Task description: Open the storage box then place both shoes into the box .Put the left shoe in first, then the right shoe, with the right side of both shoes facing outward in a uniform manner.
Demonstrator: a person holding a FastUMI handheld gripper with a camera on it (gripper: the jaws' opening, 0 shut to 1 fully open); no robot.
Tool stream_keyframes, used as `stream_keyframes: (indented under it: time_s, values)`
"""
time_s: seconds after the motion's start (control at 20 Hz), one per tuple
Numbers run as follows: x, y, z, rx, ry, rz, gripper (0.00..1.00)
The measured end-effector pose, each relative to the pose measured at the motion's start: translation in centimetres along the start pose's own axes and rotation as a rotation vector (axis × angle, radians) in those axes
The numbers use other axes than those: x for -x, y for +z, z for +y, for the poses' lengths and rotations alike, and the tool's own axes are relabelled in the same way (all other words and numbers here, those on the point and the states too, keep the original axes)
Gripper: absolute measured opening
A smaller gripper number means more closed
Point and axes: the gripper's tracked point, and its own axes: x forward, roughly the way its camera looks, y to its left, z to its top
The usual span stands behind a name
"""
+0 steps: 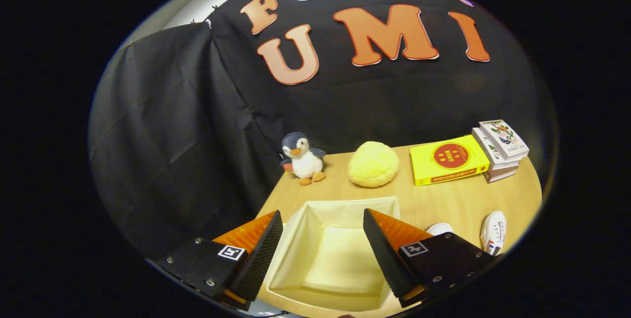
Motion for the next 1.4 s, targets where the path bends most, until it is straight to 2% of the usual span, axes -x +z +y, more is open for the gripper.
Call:
stream_keyframes:
  time_s: [0.3,0.6,1.1,1.4]
  values:
    - [2.9,-2.5,-10.2,0.001,-0.175,0.022,0.98]
    - [4.1,-6.5,-16.7,0.03,-0.282,0.079,0.98]
    - [3.4,-15.8,-22.1,0.122,-0.341,0.27,0.99]
    - [1.3,-19.2,-23.5,0.146,-0.346,0.374,0.99]
